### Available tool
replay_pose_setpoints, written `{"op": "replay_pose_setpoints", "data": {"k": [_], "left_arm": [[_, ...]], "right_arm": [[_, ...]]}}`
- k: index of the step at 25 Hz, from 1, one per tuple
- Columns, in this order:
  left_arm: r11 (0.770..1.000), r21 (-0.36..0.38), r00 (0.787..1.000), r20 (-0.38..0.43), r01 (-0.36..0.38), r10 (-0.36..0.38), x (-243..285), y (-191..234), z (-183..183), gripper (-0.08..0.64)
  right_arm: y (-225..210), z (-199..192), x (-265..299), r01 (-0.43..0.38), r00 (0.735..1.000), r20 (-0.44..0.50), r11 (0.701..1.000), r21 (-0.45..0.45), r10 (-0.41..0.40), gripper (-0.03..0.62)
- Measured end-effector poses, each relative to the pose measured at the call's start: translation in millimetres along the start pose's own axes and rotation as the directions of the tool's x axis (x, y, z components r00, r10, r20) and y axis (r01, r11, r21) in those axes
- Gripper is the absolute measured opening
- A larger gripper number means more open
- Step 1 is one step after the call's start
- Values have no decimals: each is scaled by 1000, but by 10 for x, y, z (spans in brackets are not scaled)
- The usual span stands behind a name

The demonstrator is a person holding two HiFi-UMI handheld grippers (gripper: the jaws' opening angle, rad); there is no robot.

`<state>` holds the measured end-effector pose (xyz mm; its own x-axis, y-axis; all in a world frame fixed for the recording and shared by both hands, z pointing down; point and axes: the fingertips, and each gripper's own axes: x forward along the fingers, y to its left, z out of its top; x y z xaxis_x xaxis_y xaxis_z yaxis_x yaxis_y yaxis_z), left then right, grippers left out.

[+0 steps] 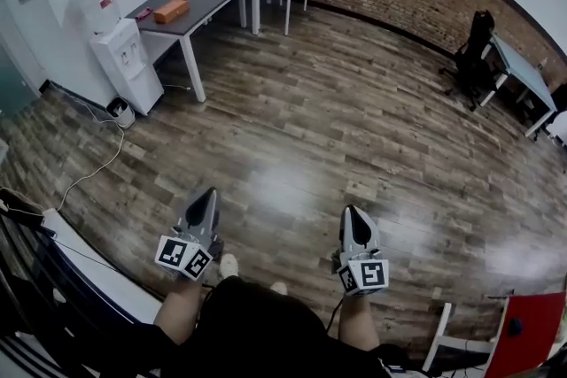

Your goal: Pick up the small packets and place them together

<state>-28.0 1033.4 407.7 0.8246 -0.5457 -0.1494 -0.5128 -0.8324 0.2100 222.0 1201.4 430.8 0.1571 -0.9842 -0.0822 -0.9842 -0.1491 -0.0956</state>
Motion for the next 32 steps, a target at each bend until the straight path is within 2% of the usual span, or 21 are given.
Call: {"op": "replay_pose_setpoints", "data": {"k": [7, 13, 20, 28, 32], "left_arm": [[997, 68, 999, 24, -46, 44, -33, 295, 143, 0], [994, 56, 994, 59, -92, 89, 40, 808, 248, 0], [991, 46, 982, 148, -127, 119, 252, 1430, 505, 0], [986, 54, 978, 148, -159, 149, 228, 2048, 569, 0], [981, 59, 973, 146, -187, 177, 82, 2340, 582, 0]], "right_arm": [[151, -45, 362, -29, 999, -14, 999, 18, 29, 2], [398, 15, 809, -59, 998, -26, 998, -21, 59, 2], [612, 163, 1540, -77, 997, -19, 996, -54, 76, 2], [1010, 109, 2187, -113, 993, -34, 990, -83, 111, 2], [1342, 22, 2436, -152, 987, -56, 985, -77, 148, 2]]}}
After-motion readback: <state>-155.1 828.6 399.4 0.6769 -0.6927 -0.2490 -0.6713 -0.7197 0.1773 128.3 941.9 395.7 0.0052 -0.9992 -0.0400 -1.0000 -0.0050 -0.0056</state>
